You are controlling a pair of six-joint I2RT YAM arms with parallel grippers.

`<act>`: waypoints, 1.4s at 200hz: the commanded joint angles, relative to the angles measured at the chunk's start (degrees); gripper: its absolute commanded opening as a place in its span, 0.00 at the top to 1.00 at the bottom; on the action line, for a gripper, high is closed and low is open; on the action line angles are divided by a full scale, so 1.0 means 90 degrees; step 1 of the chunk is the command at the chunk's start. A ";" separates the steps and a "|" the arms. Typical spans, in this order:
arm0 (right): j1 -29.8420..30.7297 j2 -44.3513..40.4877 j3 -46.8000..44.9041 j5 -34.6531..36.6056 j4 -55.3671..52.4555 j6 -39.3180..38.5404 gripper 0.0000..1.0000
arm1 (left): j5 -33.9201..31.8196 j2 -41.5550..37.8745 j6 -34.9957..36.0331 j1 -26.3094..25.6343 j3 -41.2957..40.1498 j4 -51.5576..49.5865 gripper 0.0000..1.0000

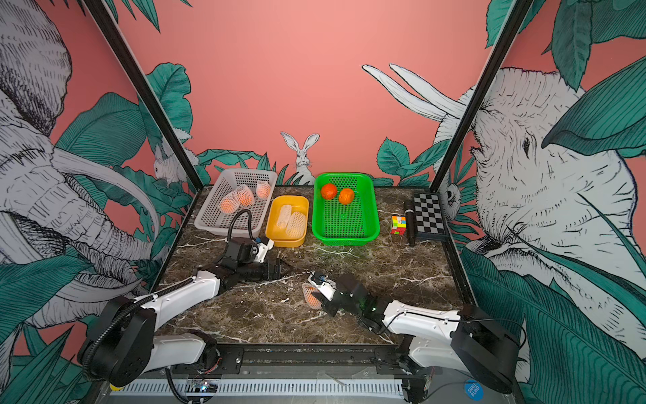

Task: Remove foam nets from oranges
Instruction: Remove the foam net from the orange.

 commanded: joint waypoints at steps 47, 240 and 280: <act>0.0038 -0.0396 0.0200 0.0051 -0.0160 0.0410 0.80 | -0.0039 -0.0294 0.0394 -0.0024 0.0216 -0.0154 0.01; -0.2451 -0.0081 0.2192 -0.4474 -0.1322 0.3791 1.00 | 0.1395 -0.1014 0.2581 -0.0429 0.1350 -0.0826 0.16; -0.2517 -0.0042 0.2156 -0.4797 -0.0763 0.4120 1.00 | 0.1282 -0.0770 0.2746 -0.0726 0.1311 -0.0378 0.16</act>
